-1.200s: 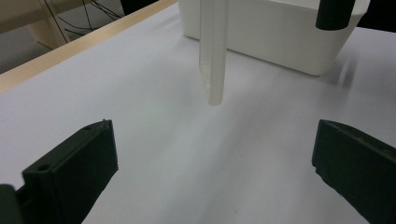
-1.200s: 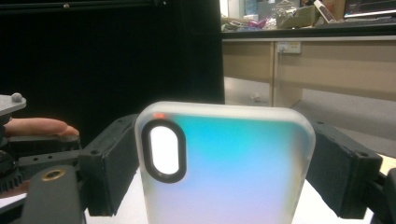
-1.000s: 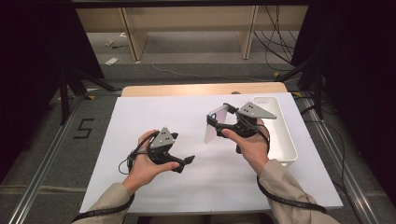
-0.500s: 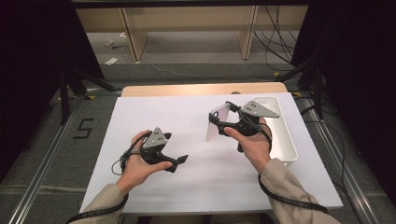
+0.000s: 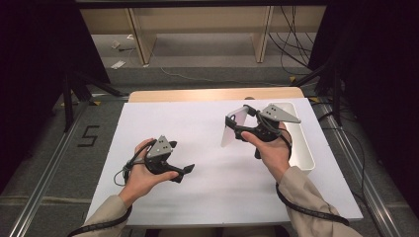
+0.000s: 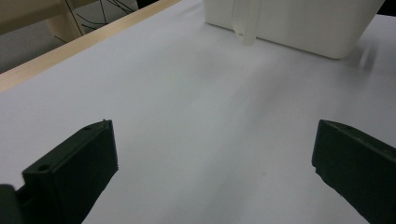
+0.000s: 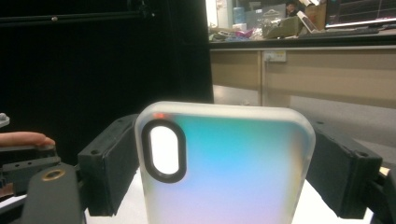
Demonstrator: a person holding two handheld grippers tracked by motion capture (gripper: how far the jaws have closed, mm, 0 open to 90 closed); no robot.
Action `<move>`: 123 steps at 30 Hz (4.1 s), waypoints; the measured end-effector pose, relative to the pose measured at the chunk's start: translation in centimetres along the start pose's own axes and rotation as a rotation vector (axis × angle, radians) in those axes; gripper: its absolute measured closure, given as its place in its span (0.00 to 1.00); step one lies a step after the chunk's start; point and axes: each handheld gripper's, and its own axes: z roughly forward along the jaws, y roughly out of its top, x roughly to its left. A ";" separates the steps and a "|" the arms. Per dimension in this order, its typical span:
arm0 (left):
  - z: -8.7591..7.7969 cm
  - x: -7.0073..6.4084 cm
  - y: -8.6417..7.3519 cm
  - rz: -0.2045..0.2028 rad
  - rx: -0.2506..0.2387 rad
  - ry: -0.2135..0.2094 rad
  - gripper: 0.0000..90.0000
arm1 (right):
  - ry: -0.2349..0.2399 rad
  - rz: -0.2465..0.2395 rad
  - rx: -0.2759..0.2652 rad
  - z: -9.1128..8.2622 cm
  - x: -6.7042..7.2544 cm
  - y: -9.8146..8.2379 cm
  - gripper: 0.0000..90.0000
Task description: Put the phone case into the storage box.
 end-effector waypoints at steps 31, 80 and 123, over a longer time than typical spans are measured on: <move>-0.1 0.2 -0.3 -0.002 0.007 0.010 0.00 | -0.103 -0.003 -0.050 -2.0 -3.0 1.5 0.21; -0.1 0.3 -0.3 -0.007 0.005 0.014 0.00 | -0.215 -0.003 -0.083 -4.1 -5.6 2.8 0.21; -0.2 0.4 -0.2 -0.001 0.008 0.024 0.00 | -0.297 -0.001 -0.074 -5.4 -7.4 3.1 0.21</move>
